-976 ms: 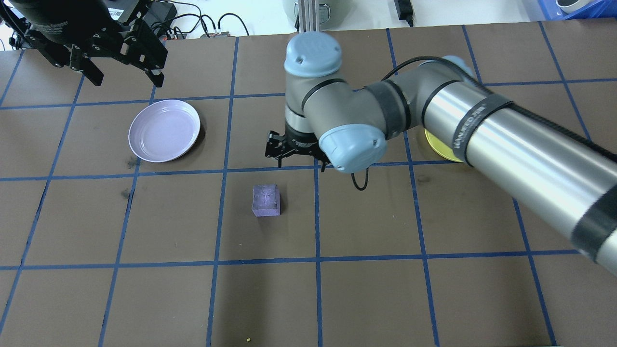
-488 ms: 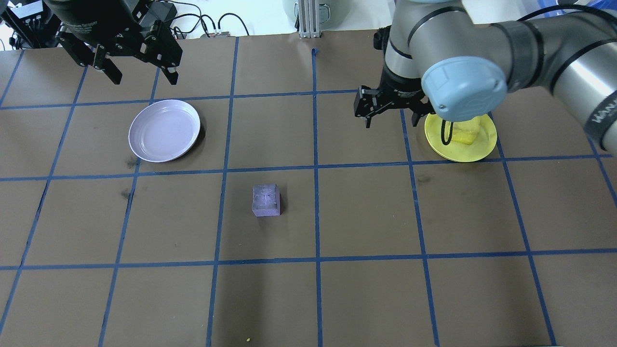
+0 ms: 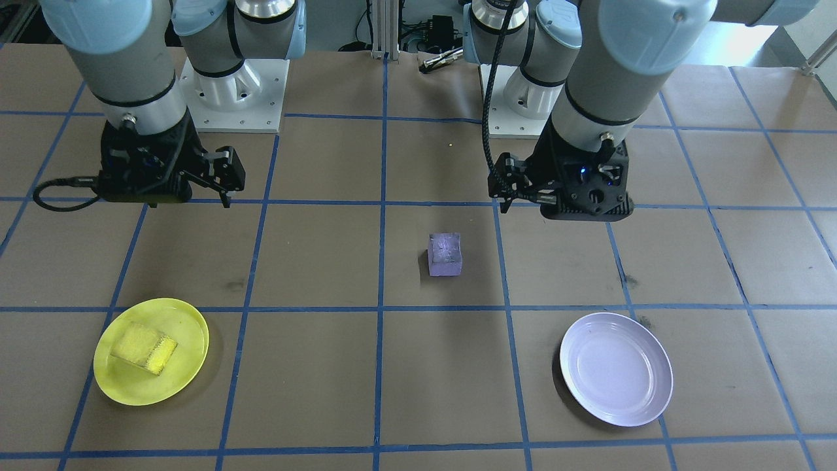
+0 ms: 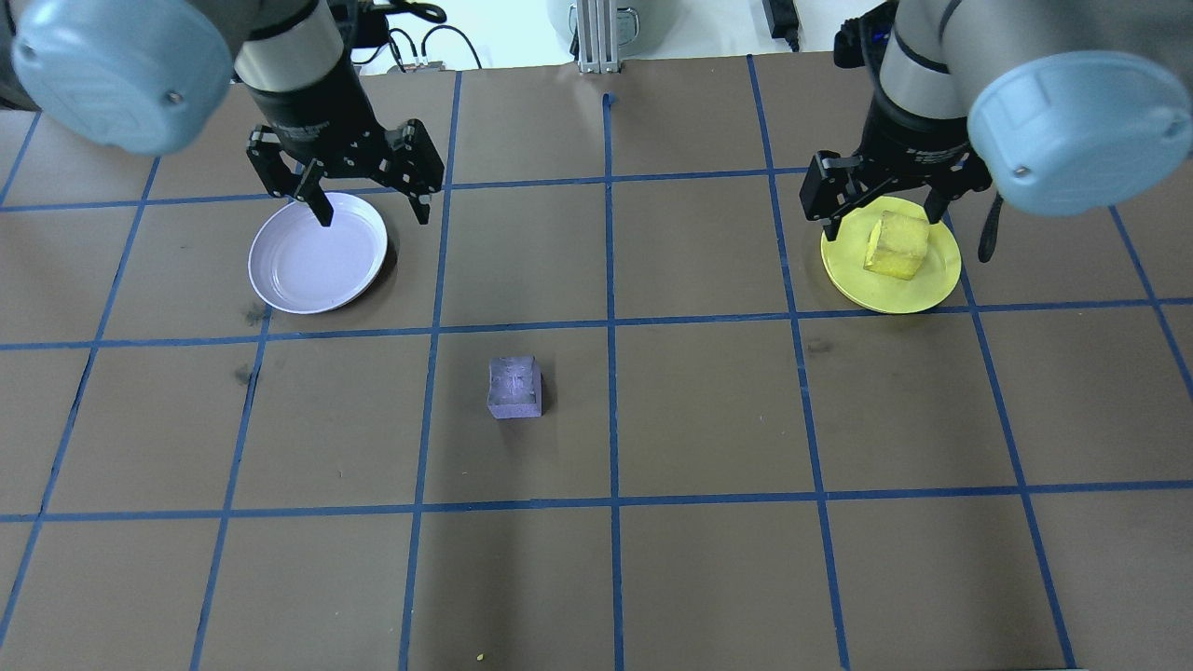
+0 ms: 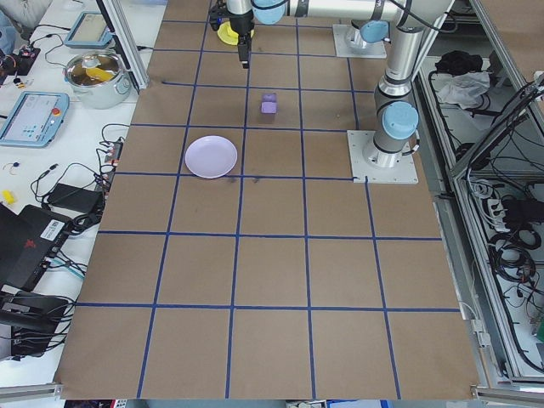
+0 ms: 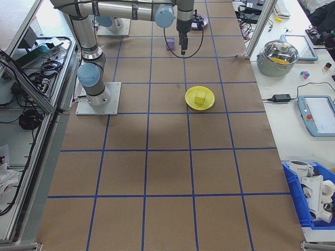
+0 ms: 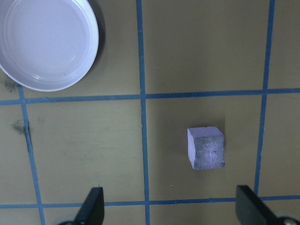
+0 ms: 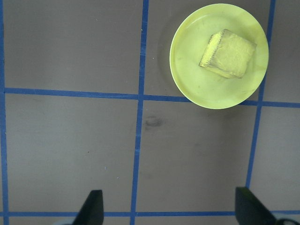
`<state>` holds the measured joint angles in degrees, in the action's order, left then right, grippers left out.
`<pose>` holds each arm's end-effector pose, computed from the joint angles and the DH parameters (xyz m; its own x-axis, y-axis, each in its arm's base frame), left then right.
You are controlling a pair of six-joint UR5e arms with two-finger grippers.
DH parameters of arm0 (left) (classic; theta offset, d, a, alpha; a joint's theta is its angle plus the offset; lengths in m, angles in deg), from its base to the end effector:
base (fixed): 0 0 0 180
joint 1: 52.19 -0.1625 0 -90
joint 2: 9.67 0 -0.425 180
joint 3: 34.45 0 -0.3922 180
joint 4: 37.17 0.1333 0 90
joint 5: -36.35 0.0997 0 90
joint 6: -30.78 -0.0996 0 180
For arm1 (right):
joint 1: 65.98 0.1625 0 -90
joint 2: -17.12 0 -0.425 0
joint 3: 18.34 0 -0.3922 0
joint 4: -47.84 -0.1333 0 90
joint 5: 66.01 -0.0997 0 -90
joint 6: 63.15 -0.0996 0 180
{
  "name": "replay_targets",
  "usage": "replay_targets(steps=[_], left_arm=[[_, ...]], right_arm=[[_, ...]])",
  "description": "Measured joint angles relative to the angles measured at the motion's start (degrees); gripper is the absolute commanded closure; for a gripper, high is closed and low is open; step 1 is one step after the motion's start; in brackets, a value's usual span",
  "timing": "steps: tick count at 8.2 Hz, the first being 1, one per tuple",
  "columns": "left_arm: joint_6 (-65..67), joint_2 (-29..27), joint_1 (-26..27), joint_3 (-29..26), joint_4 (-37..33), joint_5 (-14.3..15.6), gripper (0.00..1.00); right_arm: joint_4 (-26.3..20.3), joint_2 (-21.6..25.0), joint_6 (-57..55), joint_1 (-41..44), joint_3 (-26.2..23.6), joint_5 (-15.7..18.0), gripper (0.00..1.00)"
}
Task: Sort blocks by color into plates
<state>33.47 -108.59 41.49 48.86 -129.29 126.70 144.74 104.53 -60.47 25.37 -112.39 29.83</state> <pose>-0.1677 -0.5400 0.4602 -0.9998 0.0179 -0.0096 0.0171 0.9970 0.0755 0.1351 -0.5059 0.4431 -0.9924 -0.0697 0.1019 -0.0700 0.9975 0.0002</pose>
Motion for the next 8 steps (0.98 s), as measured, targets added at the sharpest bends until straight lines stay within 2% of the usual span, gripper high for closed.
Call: replay_targets(steps=[2, 4, 6, 8], left_arm=[[0.1, -0.8, 0.7, 8.2, 8.6, -0.2, 0.00], [-0.4, -1.8, 1.4, 14.2, 13.3, -3.0, 0.00], [-0.1, -4.3, 2.4, 16.3, 17.5, -4.9, 0.00], [0.7, -7.2, 5.8, 17.1, 21.8, -4.9, 0.00]], right_arm=[[-3.1, 5.5, 4.3, -1.8, -0.1, -0.1, 0.00], [-2.6, 7.0, 4.6, -2.1, -0.4, -0.7, 0.00], [-0.3, 5.7, 5.0, -2.3, -0.5, -1.6, 0.00], [0.4, 5.4, 4.3, -2.4, -0.5, -2.3, 0.00]])
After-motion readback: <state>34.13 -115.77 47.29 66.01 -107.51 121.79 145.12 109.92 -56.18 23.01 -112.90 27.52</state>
